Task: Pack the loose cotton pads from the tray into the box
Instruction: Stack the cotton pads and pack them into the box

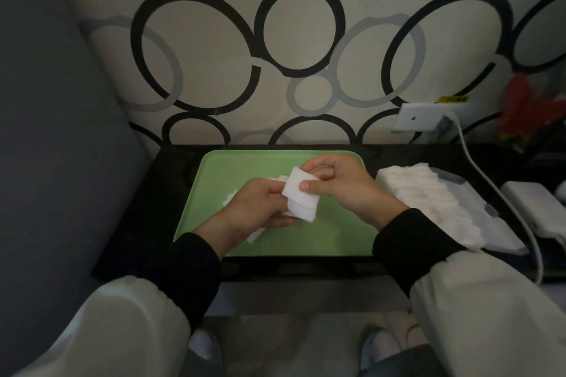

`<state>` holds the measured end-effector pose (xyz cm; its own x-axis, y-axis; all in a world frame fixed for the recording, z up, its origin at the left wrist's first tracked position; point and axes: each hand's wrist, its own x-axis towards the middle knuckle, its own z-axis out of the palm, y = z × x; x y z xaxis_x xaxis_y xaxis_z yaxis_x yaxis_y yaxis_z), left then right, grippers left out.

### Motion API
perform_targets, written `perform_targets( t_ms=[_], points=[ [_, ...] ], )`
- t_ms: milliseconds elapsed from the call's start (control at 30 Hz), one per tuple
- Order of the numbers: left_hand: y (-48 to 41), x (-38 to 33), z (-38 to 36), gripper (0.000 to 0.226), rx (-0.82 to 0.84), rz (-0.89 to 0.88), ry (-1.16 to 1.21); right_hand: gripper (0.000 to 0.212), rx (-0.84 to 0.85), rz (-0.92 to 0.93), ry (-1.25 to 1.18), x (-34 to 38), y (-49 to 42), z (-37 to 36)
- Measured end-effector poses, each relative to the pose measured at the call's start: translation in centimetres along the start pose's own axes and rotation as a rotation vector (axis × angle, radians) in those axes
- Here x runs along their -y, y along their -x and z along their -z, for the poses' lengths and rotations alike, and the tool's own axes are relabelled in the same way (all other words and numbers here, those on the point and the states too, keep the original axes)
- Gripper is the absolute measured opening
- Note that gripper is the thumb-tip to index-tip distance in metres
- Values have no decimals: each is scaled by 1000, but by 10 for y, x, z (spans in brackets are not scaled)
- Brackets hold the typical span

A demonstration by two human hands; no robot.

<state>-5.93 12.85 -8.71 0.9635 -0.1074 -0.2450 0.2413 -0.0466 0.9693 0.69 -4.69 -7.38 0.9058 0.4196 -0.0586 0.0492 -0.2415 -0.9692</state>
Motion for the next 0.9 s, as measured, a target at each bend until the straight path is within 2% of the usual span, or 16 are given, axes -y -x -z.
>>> perform_targets(
  t_ms=[267,367,533,600,800,900],
  points=[
    [2,0,7,25,53,37,-10,30,-4,55,77,2,0,-7],
    [2,1,9,26,56,73,82,30,6,81,109,1,-2,-11],
    [2,6,11,20,34,61,62,21,15,104,140,0,-4,-15],
    [0,7,12,21,7,66,60,14,-11,107,98,1,-4,-17],
    [-4,11,15,31,-129,44,94,10,-243,8,-198,8,-6,-12],
    [-5,10,14,30,-194,9,150,16,-152,-72,-398,13,-3,-10]
  ],
)
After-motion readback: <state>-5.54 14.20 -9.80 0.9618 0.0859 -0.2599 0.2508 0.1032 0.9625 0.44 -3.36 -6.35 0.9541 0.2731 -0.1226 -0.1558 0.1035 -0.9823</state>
